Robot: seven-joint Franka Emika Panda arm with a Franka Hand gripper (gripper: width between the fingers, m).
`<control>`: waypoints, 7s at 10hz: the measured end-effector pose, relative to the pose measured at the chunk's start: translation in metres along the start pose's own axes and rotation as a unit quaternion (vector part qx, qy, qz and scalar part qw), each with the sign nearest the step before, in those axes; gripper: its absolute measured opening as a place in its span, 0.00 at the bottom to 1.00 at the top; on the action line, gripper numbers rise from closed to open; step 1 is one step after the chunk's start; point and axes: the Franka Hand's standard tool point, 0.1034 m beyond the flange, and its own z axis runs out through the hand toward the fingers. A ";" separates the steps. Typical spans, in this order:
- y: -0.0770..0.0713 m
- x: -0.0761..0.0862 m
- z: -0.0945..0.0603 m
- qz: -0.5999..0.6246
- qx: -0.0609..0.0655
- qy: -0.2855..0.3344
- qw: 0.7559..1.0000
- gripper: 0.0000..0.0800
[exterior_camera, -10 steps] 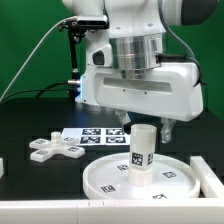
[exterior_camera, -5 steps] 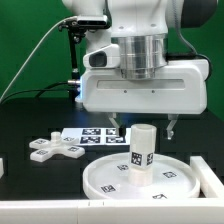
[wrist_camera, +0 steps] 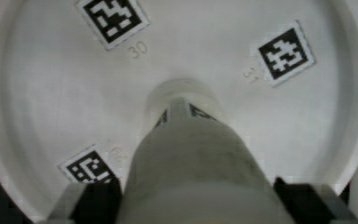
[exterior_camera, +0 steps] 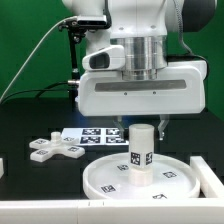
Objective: Assemble round table
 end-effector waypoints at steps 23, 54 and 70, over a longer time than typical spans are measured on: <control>-0.003 0.006 0.005 -0.038 -0.009 0.014 0.999 0.81; 0.001 0.004 0.003 -0.184 -0.008 0.001 0.983 0.81; -0.002 0.006 0.007 0.105 -0.035 0.021 0.994 0.51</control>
Offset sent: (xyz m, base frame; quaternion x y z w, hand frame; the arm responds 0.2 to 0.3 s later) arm -0.0009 -0.0097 -0.0035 -0.0427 0.0310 0.2691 0.9617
